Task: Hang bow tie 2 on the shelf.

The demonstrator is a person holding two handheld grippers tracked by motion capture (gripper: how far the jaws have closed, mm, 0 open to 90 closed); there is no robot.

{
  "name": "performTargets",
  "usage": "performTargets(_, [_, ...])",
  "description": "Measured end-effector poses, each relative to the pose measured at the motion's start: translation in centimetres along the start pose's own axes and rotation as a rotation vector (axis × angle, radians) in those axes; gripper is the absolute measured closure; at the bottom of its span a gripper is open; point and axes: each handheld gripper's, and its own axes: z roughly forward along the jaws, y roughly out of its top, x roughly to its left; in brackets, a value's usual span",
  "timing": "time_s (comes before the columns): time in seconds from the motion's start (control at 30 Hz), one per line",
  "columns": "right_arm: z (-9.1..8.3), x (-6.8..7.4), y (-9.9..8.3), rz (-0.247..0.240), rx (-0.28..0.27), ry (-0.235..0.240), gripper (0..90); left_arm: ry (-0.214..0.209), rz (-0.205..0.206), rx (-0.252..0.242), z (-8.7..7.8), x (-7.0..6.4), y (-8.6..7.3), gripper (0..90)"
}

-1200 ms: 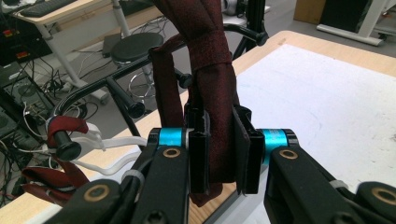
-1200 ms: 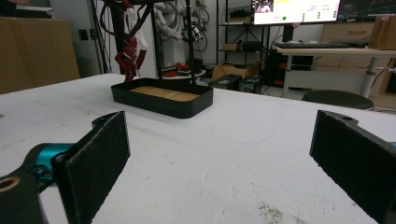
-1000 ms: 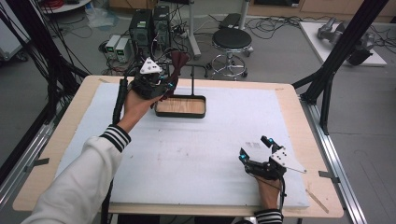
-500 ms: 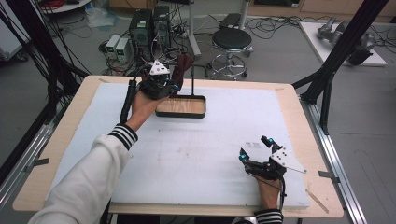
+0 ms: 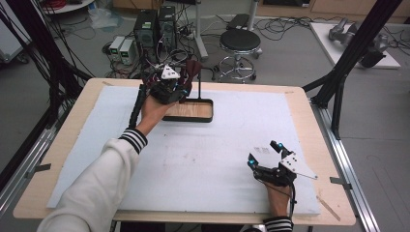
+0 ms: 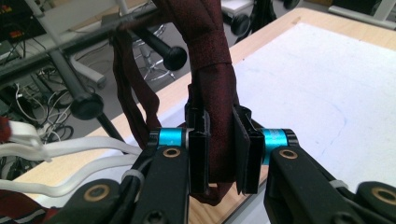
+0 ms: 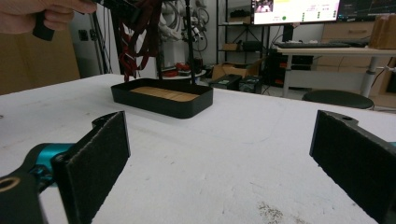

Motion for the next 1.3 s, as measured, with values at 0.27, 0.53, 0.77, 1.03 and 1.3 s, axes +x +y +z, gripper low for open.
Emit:
performTargets(0.27, [0.0,0.0,0.0,-0.002,0.001,-0.002,4.0,0.007,-0.014,0.028,1.1,0.1,-0.6,78.3])
performTargets(0.53, [0.0,0.0,0.0,-0.006,-0.002,-0.001,4.0,0.022,-0.026,0.058,1.9,0.3,-1.4,78.7])
performTargets(0.77, [0.0,0.0,0.0,-0.007,-0.003,-0.001,4.0,0.036,-0.026,0.115,2.9,0.4,-2.1,79.2])
performTargets(1.03, [0.0,0.0,0.0,-0.001,0.001,-0.001,4.0,0.047,-0.036,0.143,3.3,0.9,-2.6,79.2])
performTargets(1.3, [0.0,0.0,0.0,-0.009,-0.002,-0.002,4.0,0.028,-0.041,0.169,3.6,0.9,-3.0,78.6])
